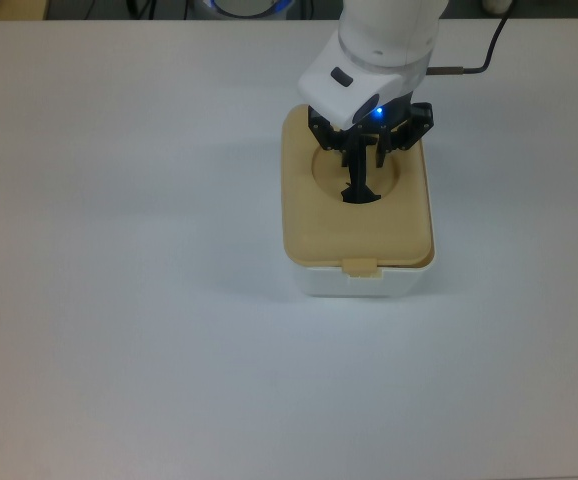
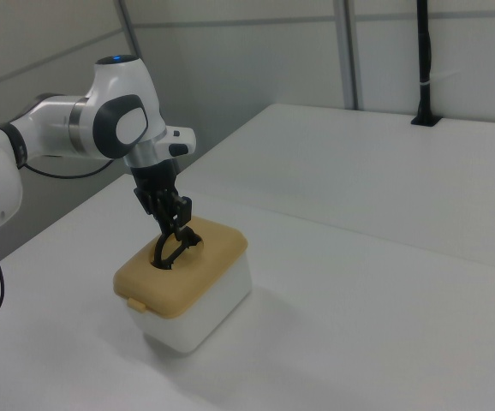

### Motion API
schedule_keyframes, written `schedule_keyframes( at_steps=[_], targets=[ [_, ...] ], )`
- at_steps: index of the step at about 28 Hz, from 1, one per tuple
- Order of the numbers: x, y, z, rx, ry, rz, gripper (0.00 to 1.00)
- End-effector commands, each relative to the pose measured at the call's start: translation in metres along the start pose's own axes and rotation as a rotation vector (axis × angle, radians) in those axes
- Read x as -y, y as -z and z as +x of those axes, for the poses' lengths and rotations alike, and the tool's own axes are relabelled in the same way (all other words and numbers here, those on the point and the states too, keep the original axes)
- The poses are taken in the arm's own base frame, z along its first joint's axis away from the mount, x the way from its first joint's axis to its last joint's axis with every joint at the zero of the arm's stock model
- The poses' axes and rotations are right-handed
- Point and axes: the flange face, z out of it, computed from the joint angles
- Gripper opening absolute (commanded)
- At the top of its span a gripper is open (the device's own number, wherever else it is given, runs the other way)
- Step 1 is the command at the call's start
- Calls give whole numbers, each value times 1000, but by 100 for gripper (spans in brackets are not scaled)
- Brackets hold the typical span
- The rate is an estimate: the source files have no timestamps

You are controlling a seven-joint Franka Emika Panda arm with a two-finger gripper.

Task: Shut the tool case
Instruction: 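Lower the tan lid onto the rim of the white box, then open the gripper to release the lid handle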

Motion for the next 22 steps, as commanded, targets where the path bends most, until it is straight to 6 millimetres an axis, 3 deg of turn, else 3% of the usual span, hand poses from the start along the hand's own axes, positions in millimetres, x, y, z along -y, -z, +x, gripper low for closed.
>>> schedule_keyframes(
  at_steps=[1,8,22],
  targets=[
    [2,3,2,-28,-16,-25,100],
    [0,7,-1,-28,-2,-33,100],
    [-14,41,-18,-17,37,-48,100]
  ],
)
